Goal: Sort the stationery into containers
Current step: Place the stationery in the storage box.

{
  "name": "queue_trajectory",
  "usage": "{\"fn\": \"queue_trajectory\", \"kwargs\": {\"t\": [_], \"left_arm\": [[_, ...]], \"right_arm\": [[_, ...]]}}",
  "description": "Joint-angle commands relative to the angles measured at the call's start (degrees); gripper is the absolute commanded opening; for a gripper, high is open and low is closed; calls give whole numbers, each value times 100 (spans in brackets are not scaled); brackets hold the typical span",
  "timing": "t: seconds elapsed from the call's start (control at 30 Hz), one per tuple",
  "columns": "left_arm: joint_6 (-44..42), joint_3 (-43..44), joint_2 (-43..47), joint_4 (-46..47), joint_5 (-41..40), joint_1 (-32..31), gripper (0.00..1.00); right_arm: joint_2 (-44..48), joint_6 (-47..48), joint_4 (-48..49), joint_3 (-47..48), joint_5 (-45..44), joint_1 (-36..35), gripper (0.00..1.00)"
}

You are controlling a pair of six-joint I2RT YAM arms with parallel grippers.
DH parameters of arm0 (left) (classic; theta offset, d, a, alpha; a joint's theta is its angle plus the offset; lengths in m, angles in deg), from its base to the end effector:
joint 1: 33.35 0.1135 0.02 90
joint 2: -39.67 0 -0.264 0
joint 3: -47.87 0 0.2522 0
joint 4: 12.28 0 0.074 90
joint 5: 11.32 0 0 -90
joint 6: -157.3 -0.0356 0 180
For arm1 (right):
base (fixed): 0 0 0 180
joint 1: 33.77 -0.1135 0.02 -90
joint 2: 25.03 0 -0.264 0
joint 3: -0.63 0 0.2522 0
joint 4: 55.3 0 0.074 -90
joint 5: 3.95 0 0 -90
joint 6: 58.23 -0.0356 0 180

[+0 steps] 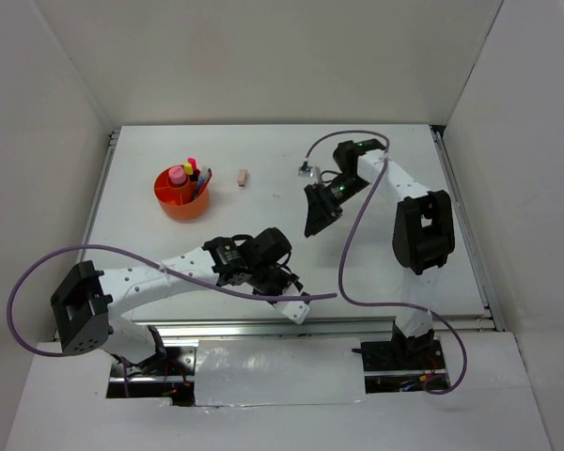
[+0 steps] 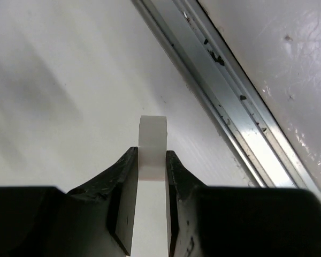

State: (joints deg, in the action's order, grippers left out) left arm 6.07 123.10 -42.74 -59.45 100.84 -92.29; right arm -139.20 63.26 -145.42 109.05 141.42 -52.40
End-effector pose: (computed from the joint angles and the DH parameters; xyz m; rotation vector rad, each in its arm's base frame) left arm 0.1421 -0.2619 0.2567 2.2230 1.0992 -0.4687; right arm 0.3407 0.1458 0.2354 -1.1042 2.5373 1.4581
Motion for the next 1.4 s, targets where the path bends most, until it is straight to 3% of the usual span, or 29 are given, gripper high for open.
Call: {"fn": "queue_trajectory", "kwargs": {"t": [0.0, 0.07, 0.17, 0.33, 0.37, 0.4, 0.57, 0.67, 0.77, 0.9, 1.13, 1.37], "left_arm": [[1207, 110, 269, 429, -42, 31, 0], [2292, 355, 226, 668, -193, 197, 0], [3948, 1128, -107, 933, -300, 1022, 0], [6836, 2193, -723, 1397, 455, 3613, 0], [7122, 2194, -724, 1572, 491, 4340, 0], [7395, 2220, -724, 1766, 466, 4651, 0], [7547, 2694, -759, 1487, -413, 6355, 0], [7241, 2817, -759, 1399, -580, 6928, 0], [6652, 2958, -951, 1311, -695, 7150, 0], [5536, 3607, -1592, 644, -221, 7326, 0], [4859, 4240, -2462, 134, 131, 7485, 1], [4743, 4382, -2789, -43, 281, 7291, 6]], "right_arm": [[-87, -265, -635, 859, 245, 675, 66], [-140, -432, -635, 1089, 281, 1122, 66], [-89, -739, -381, 1179, 246, 1519, 65], [167, -899, 86, 678, -17, 1688, 65], [219, -898, 121, 608, -53, 1696, 65], [237, -898, 156, 485, -79, 1696, 65], [343, -828, 270, 151, -220, 1696, 64], [334, -828, 323, 62, -194, 1696, 64], [273, -811, 297, 88, -159, 1670, 64], [246, -767, 244, 132, -220, 1635, 63], [351, -635, 200, -25, -334, 1661, 62], [325, -617, 226, -105, -334, 1688, 62]]}}
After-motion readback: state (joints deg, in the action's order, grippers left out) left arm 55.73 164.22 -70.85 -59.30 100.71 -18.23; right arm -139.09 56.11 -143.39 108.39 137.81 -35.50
